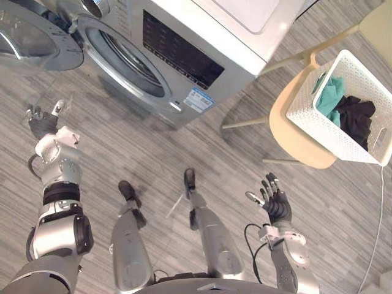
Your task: Pick up the laundry basket with both hands and put the clothes into the washing machine.
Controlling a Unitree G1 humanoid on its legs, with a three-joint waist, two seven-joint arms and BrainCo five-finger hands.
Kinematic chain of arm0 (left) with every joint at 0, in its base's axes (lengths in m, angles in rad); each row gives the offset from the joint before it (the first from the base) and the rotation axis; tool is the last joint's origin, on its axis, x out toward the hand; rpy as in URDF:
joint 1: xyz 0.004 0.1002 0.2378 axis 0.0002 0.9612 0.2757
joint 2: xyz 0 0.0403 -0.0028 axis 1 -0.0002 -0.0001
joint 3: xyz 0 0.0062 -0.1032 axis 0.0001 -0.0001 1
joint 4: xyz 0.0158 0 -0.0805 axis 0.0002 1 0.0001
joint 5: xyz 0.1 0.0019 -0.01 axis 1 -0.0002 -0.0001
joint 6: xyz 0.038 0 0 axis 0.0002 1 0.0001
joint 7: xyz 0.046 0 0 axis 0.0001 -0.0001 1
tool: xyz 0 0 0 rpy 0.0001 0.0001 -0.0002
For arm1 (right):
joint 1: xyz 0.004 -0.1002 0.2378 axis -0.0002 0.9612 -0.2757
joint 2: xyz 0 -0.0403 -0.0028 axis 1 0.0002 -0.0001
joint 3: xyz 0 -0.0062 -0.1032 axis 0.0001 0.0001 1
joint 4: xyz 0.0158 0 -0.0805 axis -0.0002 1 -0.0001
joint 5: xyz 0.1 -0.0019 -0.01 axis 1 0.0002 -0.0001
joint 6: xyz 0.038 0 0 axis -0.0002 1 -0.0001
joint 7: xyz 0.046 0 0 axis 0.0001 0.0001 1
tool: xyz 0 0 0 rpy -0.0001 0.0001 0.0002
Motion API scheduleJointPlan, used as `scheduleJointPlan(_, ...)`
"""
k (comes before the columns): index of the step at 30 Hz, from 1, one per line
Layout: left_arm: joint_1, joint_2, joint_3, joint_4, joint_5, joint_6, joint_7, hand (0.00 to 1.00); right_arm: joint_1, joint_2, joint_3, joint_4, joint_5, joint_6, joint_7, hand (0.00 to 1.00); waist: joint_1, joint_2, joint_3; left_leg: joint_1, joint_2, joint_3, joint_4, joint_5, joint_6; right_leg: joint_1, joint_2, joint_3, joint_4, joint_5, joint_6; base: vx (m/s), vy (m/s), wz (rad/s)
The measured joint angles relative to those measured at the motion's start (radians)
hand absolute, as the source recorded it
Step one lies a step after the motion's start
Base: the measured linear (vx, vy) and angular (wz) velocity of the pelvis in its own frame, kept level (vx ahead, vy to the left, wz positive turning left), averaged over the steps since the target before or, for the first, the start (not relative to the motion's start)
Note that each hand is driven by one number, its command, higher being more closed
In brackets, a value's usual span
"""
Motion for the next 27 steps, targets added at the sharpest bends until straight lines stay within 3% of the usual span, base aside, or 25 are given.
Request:
scheduleJointPlan(9, 0.141, -0.047, 0.063, -0.111, 0.045, 0.001, 0.002, 0.0, 0.007, -0.003, -0.003, 0.011, -0.001, 0.0, 0.003, 0.0, 0.003, 0.008, -0.036, 0.009, 0.004, -0.013, 0.027, -0.021, 0.01, 0.054, -0.013, -0.057, 0.003, -0.009, -0.013, 0.0, -0.017, 0.19)
scheduleJointPlan(11, 0.236, -0.092, 0.051, -0.157, 0.071, 0.001, 0.0, 0.0, 0.006, -0.002, -0.003, 0.035, -0.003, 0.001, 0.003, 0.0, 0.025, 0.01, -0.056, 0.039, 0.001, -0.007, 0.027, -0.021, 0.01, 0.081, -0.017, -0.055, 0.004, -0.025, -0.022, 0.01, -0.028, 0.08)
scheduleJointPlan(14, 0.368, -0.155, -0.006, -0.184, 0.12, 0.001, -0.021, 0.0, -0.001, -0.002, -0.015, 0.133, -0.023, 0.006, 0.002, 0.0, 0.044, 0.035, -0.092, 0.076, -0.007, -0.019, 0.023, -0.021, 0.01, 0.124, -0.018, -0.064, 0.013, -0.055, -0.025, 0.04, -0.031, 0.2)
scheduleJointPlan(16, 0.492, -0.224, -0.061, -0.181, 0.142, 0.001, -0.06, 0.0, -0.037, -0.002, -0.064, 0.288, -0.043, 0.01, -0.001, 0.0, 0.052, 0.063, -0.119, 0.135, -0.028, -0.034, -0.007, -0.013, 0.009, 0.17, -0.029, -0.083, 0.044, -0.094, -0.023, 0.06, -0.01, 0.35)
scheduleJointPlan(18, 0.582, -0.278, -0.097, -0.143, 0.159, 0.0, -0.108, 0.0, -0.077, -0.003, -0.12, 0.433, -0.074, 0.022, -0.007, 0.0, 0.061, 0.082, -0.156, 0.188, -0.055, -0.038, -0.053, 0.009, 0.013, 0.195, -0.047, -0.094, 0.07, -0.122, -0.019, 0.05, -0.002, 0.32)
scheduleJointPlan(20, 0.647, -0.339, -0.105, 0.002, 0.171, 0.003, -0.161, 0.0, -0.132, -0.007, -0.187, 0.627, -0.132, 0.037, -0.02, 0.0, 0.06, 0.11, -0.196, 0.253, -0.098, -0.064, -0.131, 0.045, 0.014, 0.241, -0.069, -0.133, 0.092, -0.158, -0.012, 0.05, 0.013, 0.53)
scheduleJointPlan(22, 0.671, -0.366, -0.089, 0.122, 0.185, 0.013, -0.19, 0.0, -0.173, -0.007, -0.236, 0.762, -0.186, 0.055, -0.026, 0.0, 0.065, 0.12, -0.219, 0.301, -0.125, -0.084, -0.194, 0.075, 0.016, 0.274, -0.083, -0.15, 0.097, -0.174, -0.006, 0.03, 0.022, 0.45)
scheduleJointPlan(27, 0.737, -0.427, 0.072, 0.345, 0.299, 0.07, -0.244, 0.0, -0.201, 0.006, -0.375, 0.939, -0.239, 0.097, -0.031, 0.0, 0.079, 0.115, -0.271, 0.442, -0.171, -0.086, -0.328, 0.121, 0.018, 0.361, -0.112, -0.178, 0.108, -0.209, 0.004, 0.04, 0.037, 0.18)
